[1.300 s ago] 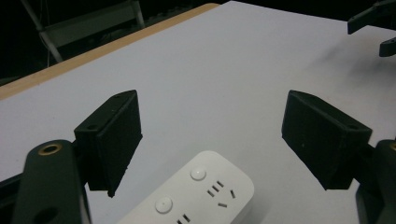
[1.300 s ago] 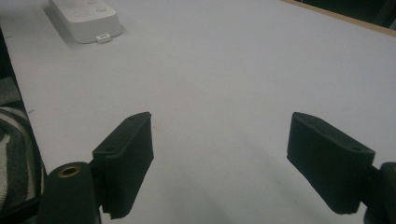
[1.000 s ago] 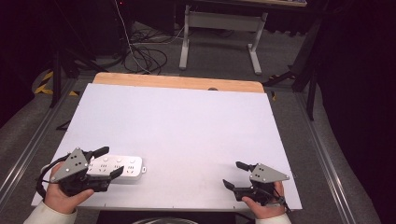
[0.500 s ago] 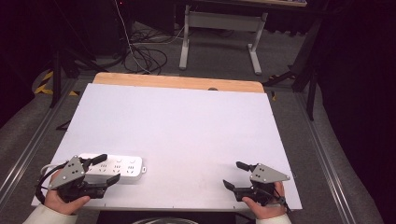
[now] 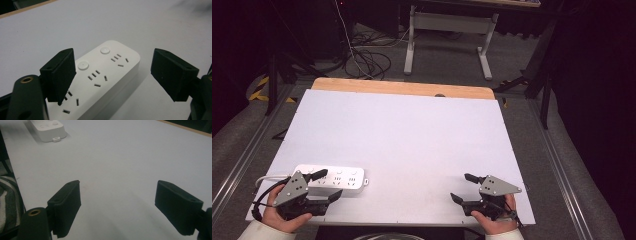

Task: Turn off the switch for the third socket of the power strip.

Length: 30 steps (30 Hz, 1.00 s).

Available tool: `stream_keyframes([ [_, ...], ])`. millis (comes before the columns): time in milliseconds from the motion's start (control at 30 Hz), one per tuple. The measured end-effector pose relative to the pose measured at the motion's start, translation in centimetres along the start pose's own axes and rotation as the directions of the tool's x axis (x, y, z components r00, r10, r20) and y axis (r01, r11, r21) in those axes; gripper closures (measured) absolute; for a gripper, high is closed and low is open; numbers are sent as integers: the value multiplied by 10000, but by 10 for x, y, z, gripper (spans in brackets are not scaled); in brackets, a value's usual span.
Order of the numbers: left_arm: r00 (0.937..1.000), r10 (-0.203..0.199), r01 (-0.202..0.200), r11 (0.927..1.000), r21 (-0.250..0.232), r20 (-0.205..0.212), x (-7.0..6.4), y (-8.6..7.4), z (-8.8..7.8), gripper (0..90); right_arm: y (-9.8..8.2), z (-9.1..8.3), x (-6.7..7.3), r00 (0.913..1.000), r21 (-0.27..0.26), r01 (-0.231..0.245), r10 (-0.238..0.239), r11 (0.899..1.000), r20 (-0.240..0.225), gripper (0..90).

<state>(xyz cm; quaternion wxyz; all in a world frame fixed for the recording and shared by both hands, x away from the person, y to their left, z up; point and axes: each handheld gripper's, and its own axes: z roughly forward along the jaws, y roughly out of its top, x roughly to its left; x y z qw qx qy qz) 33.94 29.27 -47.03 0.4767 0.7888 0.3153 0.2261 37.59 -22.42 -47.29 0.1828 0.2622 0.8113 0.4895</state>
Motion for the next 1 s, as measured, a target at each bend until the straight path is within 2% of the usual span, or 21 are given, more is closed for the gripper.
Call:
stream_keyframes([
  [200, 9994, -332, 332, 9990, -313, 27, 1, 4, -2, 214, 0, 0, 0, 10000, -13, -4, 4, 10000, 14, 217],
  [467, 9999, -148, 147, 9993, -358, -11, 0, 5, -3, 213, 0, 0, -1, 10000, -14, -38, 38, 10000, -15, 216],
  [567, 9999, -136, 139, 9991, -404, 61, -1, 5, -4, 213, 0, 0, -1, 10000, -16, -39, 39, 10000, 25, 216],
  [1000, 9999, -121, 116, 9989, -464, -86, 0, 6, -6, 213, 0, -1, -1, 10000, -17, -20, 21, 10000, 53, 216],
])
